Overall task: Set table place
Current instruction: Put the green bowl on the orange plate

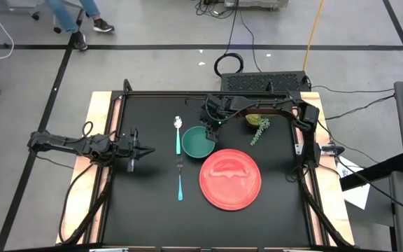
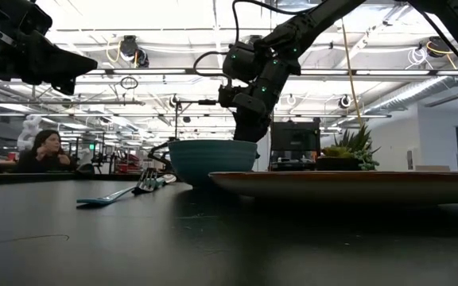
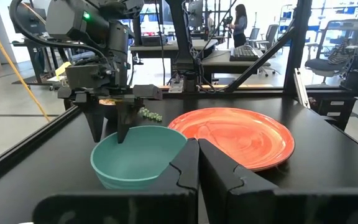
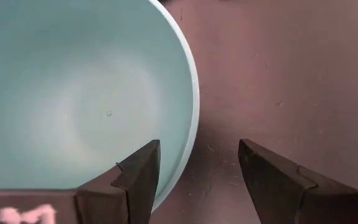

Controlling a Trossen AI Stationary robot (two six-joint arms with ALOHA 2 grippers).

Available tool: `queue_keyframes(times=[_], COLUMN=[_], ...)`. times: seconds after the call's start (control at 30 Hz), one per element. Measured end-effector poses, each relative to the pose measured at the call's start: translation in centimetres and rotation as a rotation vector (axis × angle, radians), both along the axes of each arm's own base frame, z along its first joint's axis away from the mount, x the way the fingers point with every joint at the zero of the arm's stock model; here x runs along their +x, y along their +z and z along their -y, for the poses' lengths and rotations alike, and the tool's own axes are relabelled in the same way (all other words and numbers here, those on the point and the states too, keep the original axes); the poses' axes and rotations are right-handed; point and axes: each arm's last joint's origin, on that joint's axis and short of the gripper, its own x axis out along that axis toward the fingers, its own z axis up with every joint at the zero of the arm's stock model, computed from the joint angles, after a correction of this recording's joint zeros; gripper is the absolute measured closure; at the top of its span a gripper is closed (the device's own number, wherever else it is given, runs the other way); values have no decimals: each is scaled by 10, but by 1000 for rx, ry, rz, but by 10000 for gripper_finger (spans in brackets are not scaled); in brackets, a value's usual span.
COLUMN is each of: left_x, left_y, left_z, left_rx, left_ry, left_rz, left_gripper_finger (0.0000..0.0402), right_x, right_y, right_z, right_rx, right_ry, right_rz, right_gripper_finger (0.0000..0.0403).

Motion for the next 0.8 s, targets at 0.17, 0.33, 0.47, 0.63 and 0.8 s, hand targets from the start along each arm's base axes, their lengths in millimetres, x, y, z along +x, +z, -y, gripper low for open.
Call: queue_keyframes(times=[0.17, 0.33, 0.47, 0.63, 0.8], left_x=[0, 0, 0, 0, 0], left_y=[0, 0, 0, 0, 0], left_z=[0, 0, 0, 0, 0], left_rx=[0, 0, 0, 0, 0], left_ry=[0, 0, 0, 0, 0], left_rz=[0, 0, 0, 0, 0], left_gripper_finger=[392, 392, 392, 392, 392], right_x=[0, 2, 4, 5, 5], right_y=[0, 0, 0, 1, 1], right_z=[-1, -6, -10, -10, -9], right_rx=[2, -5, -10, -11, -17], right_ry=[5, 32, 44, 43, 39], right_rz=[1, 2, 11, 17, 17], right_gripper_finger=[198, 228, 263, 316, 382])
